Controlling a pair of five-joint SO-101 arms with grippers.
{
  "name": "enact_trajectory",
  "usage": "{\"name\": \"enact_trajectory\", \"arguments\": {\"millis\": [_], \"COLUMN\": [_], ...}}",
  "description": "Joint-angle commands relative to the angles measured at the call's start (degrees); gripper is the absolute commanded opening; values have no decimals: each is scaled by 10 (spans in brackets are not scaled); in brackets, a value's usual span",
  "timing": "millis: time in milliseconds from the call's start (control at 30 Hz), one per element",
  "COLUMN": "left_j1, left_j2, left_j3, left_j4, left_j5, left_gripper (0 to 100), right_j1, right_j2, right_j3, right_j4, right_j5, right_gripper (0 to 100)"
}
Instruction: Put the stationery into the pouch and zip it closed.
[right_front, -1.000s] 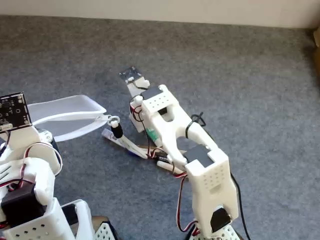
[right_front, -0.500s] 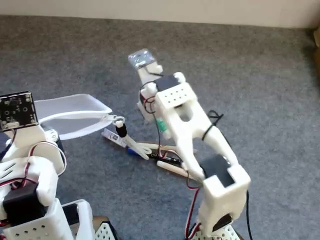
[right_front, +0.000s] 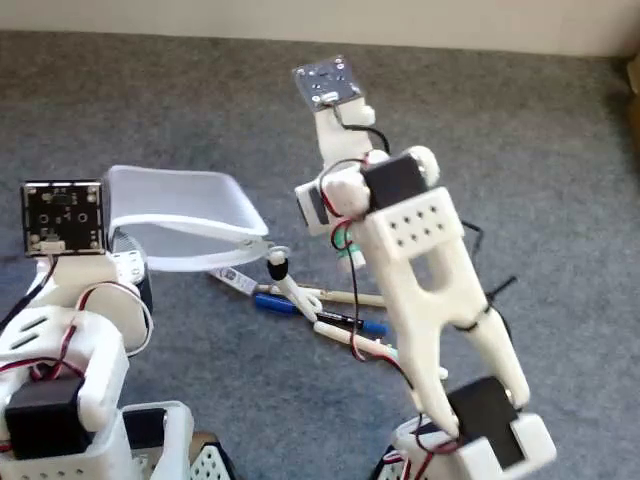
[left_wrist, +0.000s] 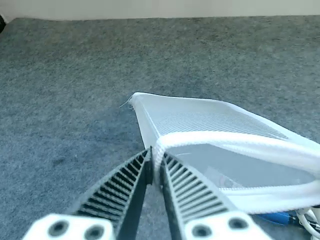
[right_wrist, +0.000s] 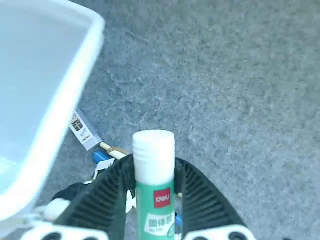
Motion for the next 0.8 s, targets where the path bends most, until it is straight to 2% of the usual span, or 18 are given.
{"name": "enact_trajectory", "arguments": {"millis": [0,233,433,633,767], "left_j1": [36,66,106,107,106], "left_j2": [89,218,295,373,386], "left_j3": [-88,-229,-321,-375,-378], "left_j4": [35,111,148,152,149], "left_j5": [6,8,37,84,96], "left_gripper": [7,7,7,7,7], "right_j1": [7,7,7,7,5], "right_j2": [-74,-157,-233,-309,-371], "right_j3": [-8,21,74,169,240], "right_j4": [21,25,-17,-122,-198], "right_j5": [-9,-60,-108,-214,-219], "right_gripper": [4,4,4,4,4]}}
